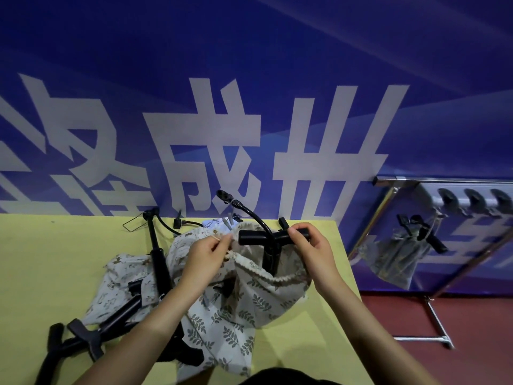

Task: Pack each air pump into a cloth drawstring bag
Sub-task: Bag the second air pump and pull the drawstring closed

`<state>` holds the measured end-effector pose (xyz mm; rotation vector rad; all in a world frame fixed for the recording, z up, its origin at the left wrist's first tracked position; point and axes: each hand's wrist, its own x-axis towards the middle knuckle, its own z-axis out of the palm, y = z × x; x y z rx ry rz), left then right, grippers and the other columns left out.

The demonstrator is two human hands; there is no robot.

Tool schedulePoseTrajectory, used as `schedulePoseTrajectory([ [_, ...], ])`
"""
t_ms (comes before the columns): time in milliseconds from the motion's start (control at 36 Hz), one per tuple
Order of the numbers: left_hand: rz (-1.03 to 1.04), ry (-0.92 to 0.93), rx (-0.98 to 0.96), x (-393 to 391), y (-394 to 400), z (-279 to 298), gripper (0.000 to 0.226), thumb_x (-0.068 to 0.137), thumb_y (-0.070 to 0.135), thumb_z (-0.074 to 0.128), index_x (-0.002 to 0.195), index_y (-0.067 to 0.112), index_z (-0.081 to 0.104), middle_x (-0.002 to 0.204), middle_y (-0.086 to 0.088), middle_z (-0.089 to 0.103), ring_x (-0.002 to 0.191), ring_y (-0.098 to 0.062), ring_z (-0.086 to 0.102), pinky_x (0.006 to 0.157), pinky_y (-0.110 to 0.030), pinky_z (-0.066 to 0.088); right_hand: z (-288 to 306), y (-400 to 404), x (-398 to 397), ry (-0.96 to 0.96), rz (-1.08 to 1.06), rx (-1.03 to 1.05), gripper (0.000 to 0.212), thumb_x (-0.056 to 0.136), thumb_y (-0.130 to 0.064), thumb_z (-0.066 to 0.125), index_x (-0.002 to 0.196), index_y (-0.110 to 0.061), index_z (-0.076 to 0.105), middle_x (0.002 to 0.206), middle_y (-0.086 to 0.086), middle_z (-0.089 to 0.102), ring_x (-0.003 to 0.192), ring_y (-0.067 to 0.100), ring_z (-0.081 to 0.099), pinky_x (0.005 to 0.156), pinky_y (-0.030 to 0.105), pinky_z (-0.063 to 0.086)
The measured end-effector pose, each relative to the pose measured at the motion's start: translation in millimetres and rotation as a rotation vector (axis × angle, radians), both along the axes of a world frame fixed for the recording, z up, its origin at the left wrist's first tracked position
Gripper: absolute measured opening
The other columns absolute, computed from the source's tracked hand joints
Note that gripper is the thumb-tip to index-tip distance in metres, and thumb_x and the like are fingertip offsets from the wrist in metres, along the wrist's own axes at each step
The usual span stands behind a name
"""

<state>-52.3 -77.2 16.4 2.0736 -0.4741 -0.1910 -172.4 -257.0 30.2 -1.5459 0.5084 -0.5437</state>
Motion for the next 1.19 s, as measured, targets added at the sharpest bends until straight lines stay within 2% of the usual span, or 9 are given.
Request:
schedulePoseTrajectory([
  [194,0.010,0.039,-0.098,1.5,9.0,27.5,0.046,0.098,0.034,0.049,0.060,0.009,0.043,0.055,-0.006,0.039,0.048,-0.013,0.039,0.053,-0.029,0.032,0.1,-6.4,-0.4,-0.012,-0.071,0.021,0.010,0.093,-0.024,0.061,0.090,-0.016,0.066,0.086,-0.003,0.067,0.080,0.004,0.064,0.069,0.013,0.048],
  [333,0.028,0.173,-0.194,-2.5,6.8,36.8,0.028,0.096,0.027,0.055,0.074,0.014,0.066,0.069,0.004,0.066,0.056,0.005,0.060,0.054,-0.015,0.046,0.1,-7.7,2.6,0.002,-0.080,0.008,0.010,0.093,-0.026,0.061,0.091,-0.017,0.065,0.088,-0.003,0.066,0.083,0.008,0.063,0.072,0.017,0.046],
  [472,-0.067,-0.165,0.004,1.7,10.9,33.6,0.017,0.090,0.027,0.065,0.086,0.015,0.077,0.081,0.006,0.072,0.078,-0.006,0.064,0.077,-0.030,0.051,-1.1,-4.1,3.1,0.019,-0.033,-0.002,0.010,0.093,-0.025,0.061,0.089,-0.018,0.065,0.084,-0.004,0.067,0.078,0.006,0.063,0.073,0.027,0.049],
  [611,-0.016,-0.072,-0.135,-0.4,5.9,43.1,0.015,0.086,0.024,0.070,0.077,0.013,0.076,0.072,0.006,0.070,0.062,-0.006,0.061,0.063,-0.037,0.051,-1.6,-1.8,3.2,0.021,-0.020,-0.018,0.009,0.092,-0.026,0.062,0.090,-0.018,0.065,0.086,0.001,0.068,0.084,0.017,0.065,0.080,0.040,0.051],
  [750,-0.011,0.173,-0.345,-8.2,2.9,54.1,0.016,0.091,0.019,0.063,0.079,0.012,0.072,0.065,0.010,0.068,0.056,0.001,0.058,0.057,-0.021,0.043,-0.7,-1.0,4.3,0.030,-0.020,0.018,0.012,0.092,-0.029,0.062,0.092,-0.018,0.066,0.090,0.002,0.069,0.091,0.021,0.066,0.085,0.042,0.051],
  [833,-0.050,0.337,-0.557,-10.0,0.8,61.2,0.019,0.093,0.015,0.056,0.082,0.009,0.070,0.078,0.001,0.069,0.077,-0.013,0.062,0.076,-0.031,0.051,0.9,0.1,5.9,0.038,-0.008,0.025,0.013,0.092,-0.029,0.062,0.093,-0.017,0.066,0.090,0.003,0.069,0.089,0.021,0.065,0.082,0.039,0.051],
  [917,-0.065,0.246,-0.647,-10.1,-2.1,63.9,0.024,0.092,0.010,0.056,0.084,0.022,0.075,0.082,0.001,0.072,0.088,-0.015,0.066,0.087,-0.028,0.051,2.5,-0.5,7.9,0.049,0.026,0.014,0.012,0.092,-0.030,0.062,0.092,-0.019,0.066,0.092,0.007,0.068,0.090,0.024,0.064,0.080,0.037,0.051],
  [1111,-0.232,-0.019,-0.248,-8.1,-13.3,40.2,0.044,0.092,0.020,0.062,0.131,0.038,0.051,0.115,0.023,0.059,0.111,0.012,0.051,0.092,-0.010,0.043,6.0,-7.0,4.3,0.063,0.271,-0.046,0.018,0.089,-0.014,0.066,0.105,-0.023,0.067,0.105,-0.004,0.069,0.104,0.014,0.063,0.093,0.037,0.052],
  [1194,-0.266,-0.087,-0.153,-10.4,-18.4,34.1,0.052,0.090,0.023,0.065,0.135,0.040,0.045,0.114,0.030,0.053,0.111,0.022,0.043,0.085,0.002,0.035,9.3,-10.7,-0.4,0.071,0.343,-0.062,0.027,0.090,-0.008,0.063,0.109,-0.027,0.067,0.108,-0.007,0.070,0.108,0.012,0.063,0.094,0.035,0.051],
])
